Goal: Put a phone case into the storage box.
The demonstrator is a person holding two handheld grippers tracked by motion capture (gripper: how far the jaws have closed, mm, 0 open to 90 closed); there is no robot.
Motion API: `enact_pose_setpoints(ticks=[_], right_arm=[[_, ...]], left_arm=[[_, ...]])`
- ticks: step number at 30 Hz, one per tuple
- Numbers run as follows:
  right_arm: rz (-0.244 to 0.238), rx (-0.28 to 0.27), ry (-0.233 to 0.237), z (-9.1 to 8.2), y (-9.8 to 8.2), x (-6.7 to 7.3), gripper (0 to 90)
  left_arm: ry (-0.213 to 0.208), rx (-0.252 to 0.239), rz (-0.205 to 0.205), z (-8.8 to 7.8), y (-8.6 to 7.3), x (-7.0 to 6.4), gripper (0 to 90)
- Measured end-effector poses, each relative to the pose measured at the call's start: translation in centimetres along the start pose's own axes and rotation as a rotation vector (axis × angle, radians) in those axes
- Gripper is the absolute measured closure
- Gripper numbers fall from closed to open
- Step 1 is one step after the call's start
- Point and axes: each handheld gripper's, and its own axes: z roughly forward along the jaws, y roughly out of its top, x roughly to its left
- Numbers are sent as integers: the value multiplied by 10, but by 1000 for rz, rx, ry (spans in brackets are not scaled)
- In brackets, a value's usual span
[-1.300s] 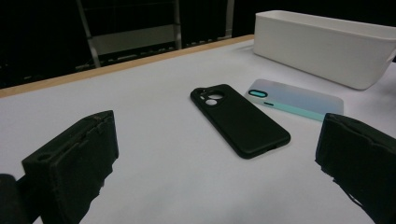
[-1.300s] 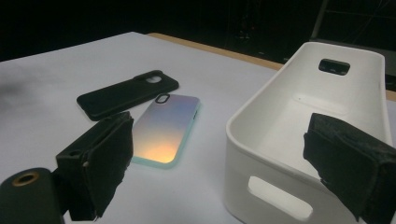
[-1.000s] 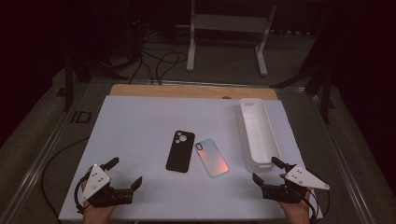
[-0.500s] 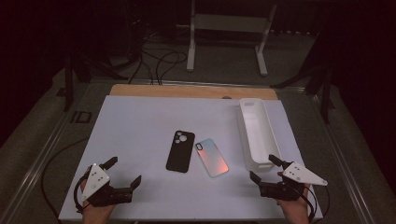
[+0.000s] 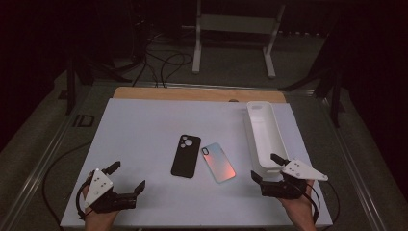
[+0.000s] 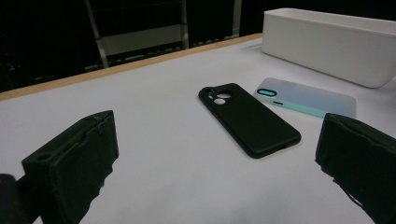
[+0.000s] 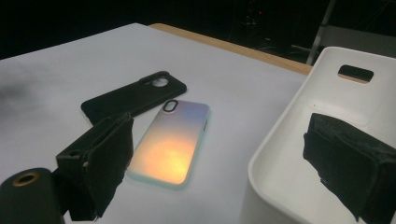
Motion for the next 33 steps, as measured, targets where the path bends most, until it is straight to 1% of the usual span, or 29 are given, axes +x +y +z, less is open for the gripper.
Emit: enact_pose_setpoints(ticks=[2, 3, 7, 12, 16, 27, 29, 32, 33], right_arm=[[-2, 6, 1, 3, 2, 1, 84], [-4, 12, 10, 5, 4, 1, 84], [-10, 23, 14, 9, 7, 2, 84], [-13, 35, 22, 15, 13, 5, 84], [-20, 54, 30, 22, 17, 8, 84], [-18, 84, 46, 36, 21, 13, 84], [-22, 101, 46, 41, 22, 14, 84], [-11, 110, 46, 46, 22, 15, 84], [-15, 113, 48, 47, 22, 15, 84]], left_arm=[[1, -1, 3, 0, 0, 0, 0], [1, -2, 6, -1, 1, 0, 0], [2, 1, 3, -1, 0, 0, 0], [9, 8, 14, 0, 1, -1, 0], [10, 10, 18, 0, 1, -2, 0], [14, 19, 21, 1, 1, -3, 0], [18, 21, 25, 0, 1, -3, 0], [20, 22, 24, 0, 1, -3, 0], [20, 21, 21, 0, 1, -3, 0]])
